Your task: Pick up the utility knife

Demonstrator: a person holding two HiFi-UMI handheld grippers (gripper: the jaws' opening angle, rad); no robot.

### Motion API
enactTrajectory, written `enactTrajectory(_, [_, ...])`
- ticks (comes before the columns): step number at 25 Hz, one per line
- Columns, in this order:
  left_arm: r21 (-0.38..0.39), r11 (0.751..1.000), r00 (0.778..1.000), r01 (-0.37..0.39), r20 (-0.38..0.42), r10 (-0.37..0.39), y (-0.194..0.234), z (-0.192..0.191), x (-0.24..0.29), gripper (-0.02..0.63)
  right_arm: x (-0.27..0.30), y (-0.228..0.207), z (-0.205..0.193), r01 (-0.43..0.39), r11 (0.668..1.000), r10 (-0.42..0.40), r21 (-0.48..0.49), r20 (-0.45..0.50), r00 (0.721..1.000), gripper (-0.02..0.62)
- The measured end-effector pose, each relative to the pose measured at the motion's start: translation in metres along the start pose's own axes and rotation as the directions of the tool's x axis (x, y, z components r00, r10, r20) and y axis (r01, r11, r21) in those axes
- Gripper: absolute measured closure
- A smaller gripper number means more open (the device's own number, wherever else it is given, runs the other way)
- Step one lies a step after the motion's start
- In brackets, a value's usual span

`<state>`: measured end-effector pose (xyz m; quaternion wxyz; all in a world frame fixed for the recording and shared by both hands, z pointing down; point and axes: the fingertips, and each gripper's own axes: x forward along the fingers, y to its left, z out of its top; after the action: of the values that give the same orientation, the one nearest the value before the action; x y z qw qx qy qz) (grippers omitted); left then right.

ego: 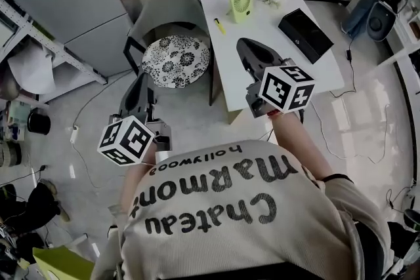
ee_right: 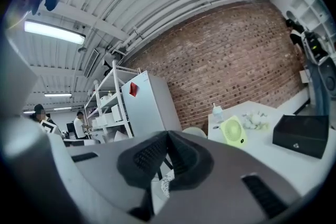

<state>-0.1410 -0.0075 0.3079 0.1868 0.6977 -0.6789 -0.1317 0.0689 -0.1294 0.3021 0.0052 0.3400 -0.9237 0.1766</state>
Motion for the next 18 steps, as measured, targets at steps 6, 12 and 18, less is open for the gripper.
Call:
enactTrajectory(6, [-0.028, 0.998, 0.998, -0.048, -0.045, 0.047, 0.014, -0.024, 0.019, 0.604, 0.019, -0.027, -0.007, -0.007, 1.0, 0.008, 0.028, -0.021, 1.0, 0.592])
enactTrajectory(12, [-0.056, 0.992, 0.988, -0.113, -0.11, 0.106, 0.037, -0.044, 0.022, 0.604, 0.037, -0.047, -0.048, 0.017, 0.993, -0.006, 0.114, -0.1, 0.995, 0.592])
enactTrajectory(18, [-0.086, 0.987, 0.983, -0.135, -0.136, 0.123, 0.066, -0.051, 0.04, 0.604, 0.063, -0.061, -0.078, 0.058, 0.985, -0.03, 0.16, -0.17, 0.985, 0.592])
